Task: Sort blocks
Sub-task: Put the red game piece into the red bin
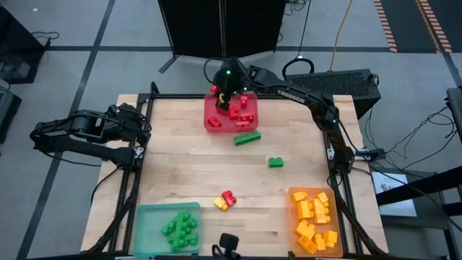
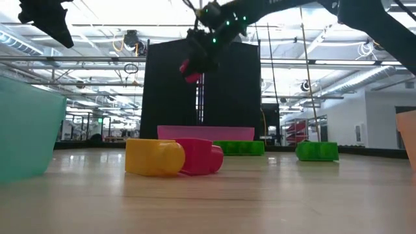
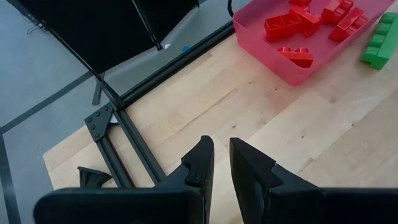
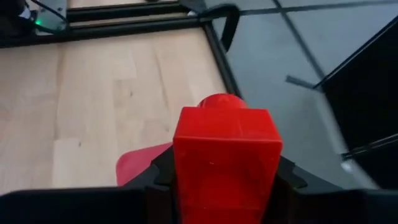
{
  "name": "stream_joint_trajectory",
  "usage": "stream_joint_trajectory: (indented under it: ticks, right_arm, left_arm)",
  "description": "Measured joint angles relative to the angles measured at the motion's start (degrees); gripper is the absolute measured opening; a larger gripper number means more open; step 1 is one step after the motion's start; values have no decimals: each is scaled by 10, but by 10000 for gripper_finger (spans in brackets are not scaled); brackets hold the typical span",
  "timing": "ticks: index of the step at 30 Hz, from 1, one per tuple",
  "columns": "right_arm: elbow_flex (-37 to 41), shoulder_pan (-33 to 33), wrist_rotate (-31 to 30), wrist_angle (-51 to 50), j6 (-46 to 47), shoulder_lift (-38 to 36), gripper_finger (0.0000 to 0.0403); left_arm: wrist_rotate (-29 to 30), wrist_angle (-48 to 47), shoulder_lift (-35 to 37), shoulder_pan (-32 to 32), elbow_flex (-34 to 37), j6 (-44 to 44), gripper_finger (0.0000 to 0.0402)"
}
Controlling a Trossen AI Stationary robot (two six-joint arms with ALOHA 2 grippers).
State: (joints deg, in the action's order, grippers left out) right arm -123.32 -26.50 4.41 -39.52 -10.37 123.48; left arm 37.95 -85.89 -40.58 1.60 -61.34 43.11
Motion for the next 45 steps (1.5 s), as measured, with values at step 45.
stream_joint_trajectory:
  ticks: [45]
  right_arm:
    - [224,-31,176,9,58,-11,219]
  left_arm:
    - [0,0,0,0,0,1,59]
